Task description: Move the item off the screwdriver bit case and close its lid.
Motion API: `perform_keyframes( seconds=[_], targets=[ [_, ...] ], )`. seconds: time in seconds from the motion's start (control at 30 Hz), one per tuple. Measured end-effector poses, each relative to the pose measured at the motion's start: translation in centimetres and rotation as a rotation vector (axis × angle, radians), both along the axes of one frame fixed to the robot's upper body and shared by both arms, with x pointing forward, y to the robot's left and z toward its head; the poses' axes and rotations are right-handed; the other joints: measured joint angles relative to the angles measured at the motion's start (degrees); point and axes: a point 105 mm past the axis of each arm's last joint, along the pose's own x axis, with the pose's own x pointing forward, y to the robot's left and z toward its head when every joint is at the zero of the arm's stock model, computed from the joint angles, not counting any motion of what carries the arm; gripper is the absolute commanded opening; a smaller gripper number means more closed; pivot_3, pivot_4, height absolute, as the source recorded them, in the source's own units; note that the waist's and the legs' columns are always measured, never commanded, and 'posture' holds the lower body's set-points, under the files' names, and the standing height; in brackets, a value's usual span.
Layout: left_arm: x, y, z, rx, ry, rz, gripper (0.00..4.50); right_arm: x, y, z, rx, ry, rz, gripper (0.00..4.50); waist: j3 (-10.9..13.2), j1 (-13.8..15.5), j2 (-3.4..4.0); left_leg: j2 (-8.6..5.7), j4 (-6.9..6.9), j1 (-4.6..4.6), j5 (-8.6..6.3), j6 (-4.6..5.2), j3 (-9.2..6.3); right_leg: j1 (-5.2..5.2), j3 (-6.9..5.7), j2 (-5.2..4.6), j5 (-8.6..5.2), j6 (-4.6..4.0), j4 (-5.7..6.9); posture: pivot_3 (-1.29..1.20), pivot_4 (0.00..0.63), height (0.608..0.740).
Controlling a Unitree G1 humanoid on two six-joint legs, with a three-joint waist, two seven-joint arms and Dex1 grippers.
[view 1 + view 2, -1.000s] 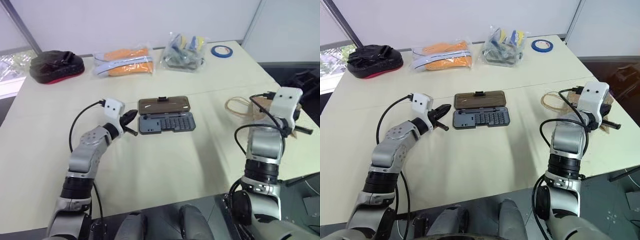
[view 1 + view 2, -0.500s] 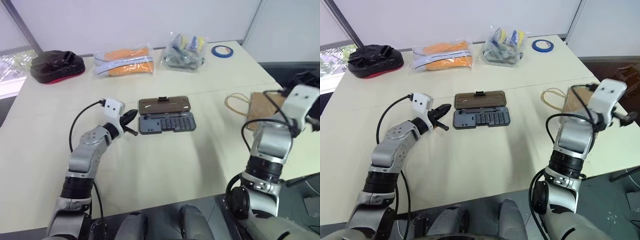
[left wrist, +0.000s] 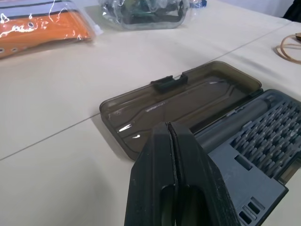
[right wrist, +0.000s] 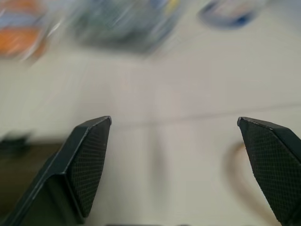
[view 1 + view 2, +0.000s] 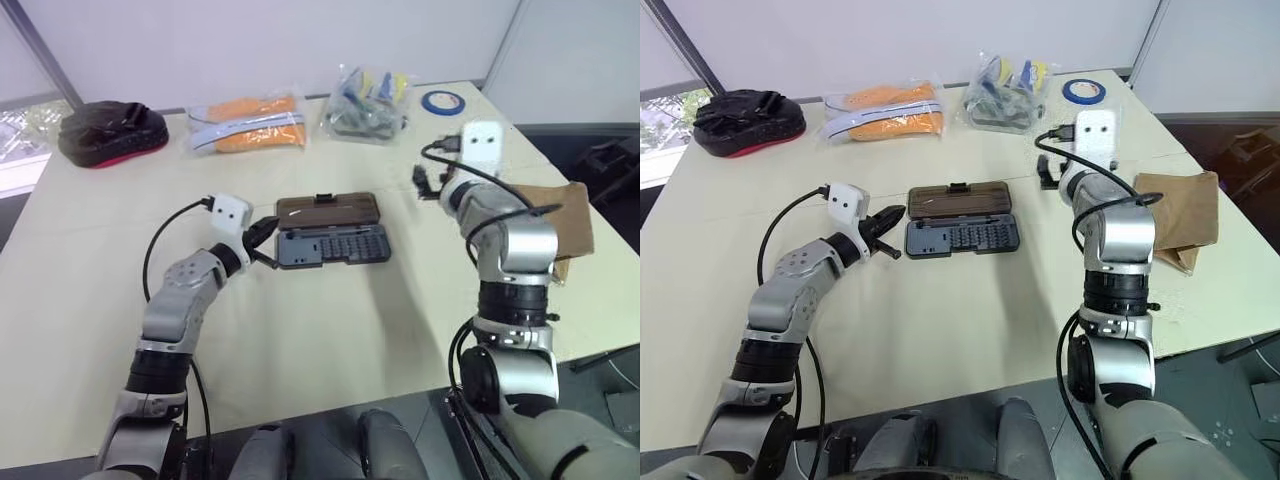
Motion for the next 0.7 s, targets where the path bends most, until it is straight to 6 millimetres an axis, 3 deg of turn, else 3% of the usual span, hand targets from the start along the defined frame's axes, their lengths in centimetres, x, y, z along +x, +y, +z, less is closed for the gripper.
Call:
perform_keyframes(
  seconds=[0.4, 0.53, 0.7],
  targets=[
    [-0.4, 0.3, -0.6, -0.004, 0.005, 0.02, 0.0, 2.3, 5.0, -3.6, -0.051, 0.15, 0.257, 4.47, 0.0, 0.0, 0.0, 0.0, -0.01, -0.01, 0.0, -0.01, -0.03, -0.06, 0.0, -0.01, 0.0, 0.0, 0.01, 0.0, 0.15, 0.74],
    [-0.4, 0.3, -0.3, -0.004, -0.007, 0.026, 0.0, 3.1, 5.6, -4.1, -0.077, 0.139, 0.258, 4.47, 0.0, 0.1, 0.0, 0.0, 0.01, -0.02, 0.0, -0.01, -0.05, -0.06, 0.0, -0.02, 0.0, 0.0, 0.01, 0.0, 0.15, 0.74],
    [-0.6, 0.3, -0.2, -0.004, -0.012, 0.031, 0.0, 4.0, 4.9, -4.9, -0.105, 0.146, 0.207, 4.47, 0.0, 0.0, 0.0, 0.0, 0.01, -0.03, 0.0, -0.01, -0.04, -0.06, 0.0, -0.02, 0.0, 0.0, 0.01, 0.0, 0.15, 0.74]
  ],
)
